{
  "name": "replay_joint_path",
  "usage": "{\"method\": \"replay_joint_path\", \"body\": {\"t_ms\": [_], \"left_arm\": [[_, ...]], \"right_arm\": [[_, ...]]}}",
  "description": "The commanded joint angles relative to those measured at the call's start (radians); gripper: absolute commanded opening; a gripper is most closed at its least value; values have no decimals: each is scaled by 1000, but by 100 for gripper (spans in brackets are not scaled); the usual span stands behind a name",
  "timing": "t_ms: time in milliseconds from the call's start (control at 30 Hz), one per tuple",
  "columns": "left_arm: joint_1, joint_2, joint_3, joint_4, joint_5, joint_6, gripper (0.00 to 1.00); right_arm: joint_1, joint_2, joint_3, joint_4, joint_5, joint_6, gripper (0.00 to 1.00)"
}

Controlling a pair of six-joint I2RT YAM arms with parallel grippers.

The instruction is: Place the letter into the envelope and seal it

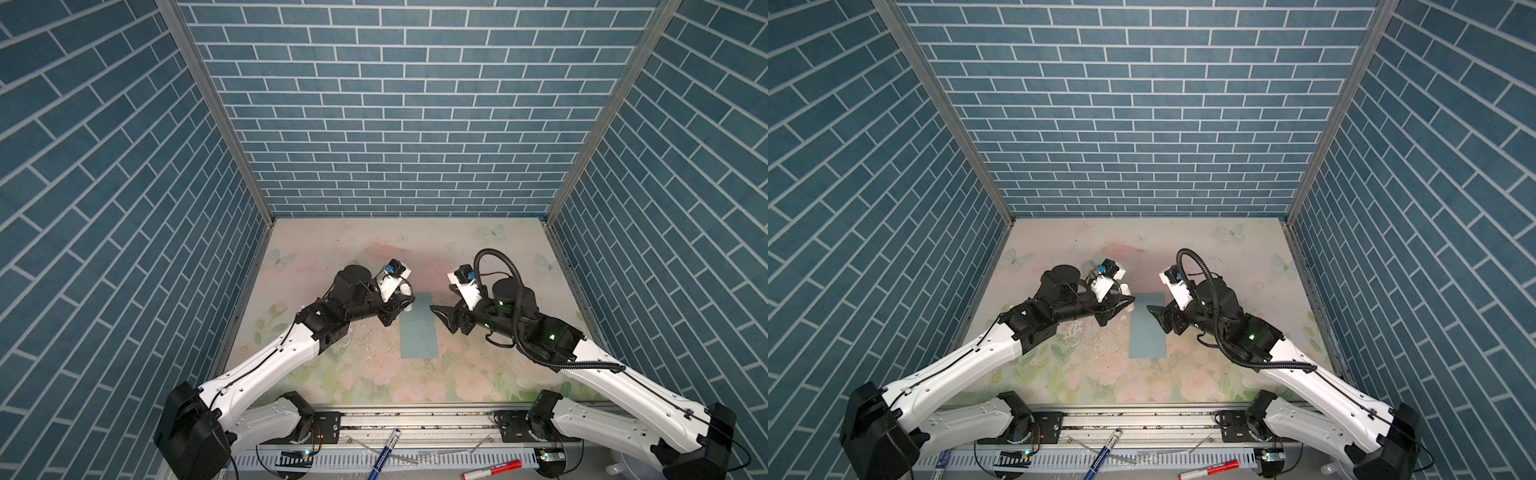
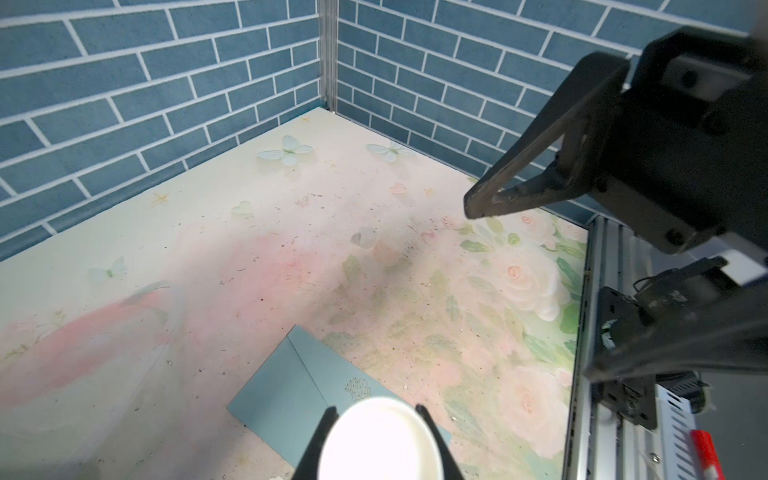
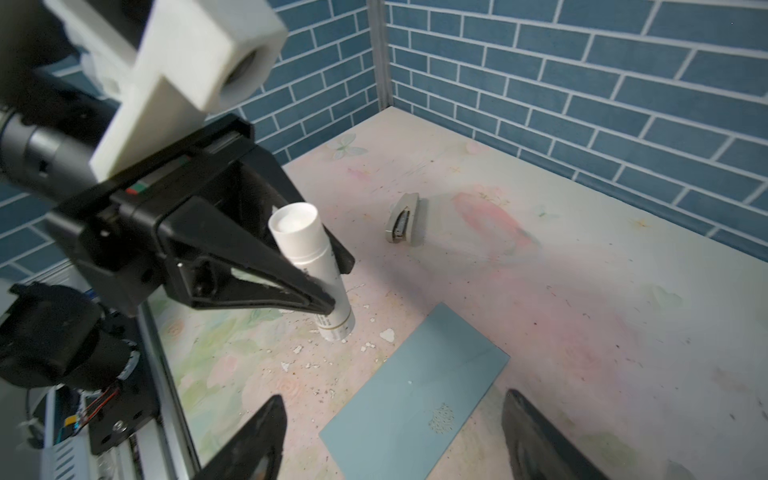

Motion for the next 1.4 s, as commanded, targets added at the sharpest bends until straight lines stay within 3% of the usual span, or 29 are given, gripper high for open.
{"method": "replay_joint_path", "body": {"t_ms": [0,200,567,1033,1367], "left_arm": [[-45,39,-74,131,-127,8,0],[-143,149,-207,368,-279,30,0],[-243,380,-348,774,-405,-4,0],[-257,540,-419,988,-390,-47,0],[-257,539,-436,987,-386,-58,21]], "right_arm": [[-19,-44,-30,9,145,56,81],[-48,-98,-96,18,248,99,80],[-76,-118,-154,28,240,125,80],[-90,-102,-177,43,219,135,80],[-93,-88,-182,44,193,143,80]]}}
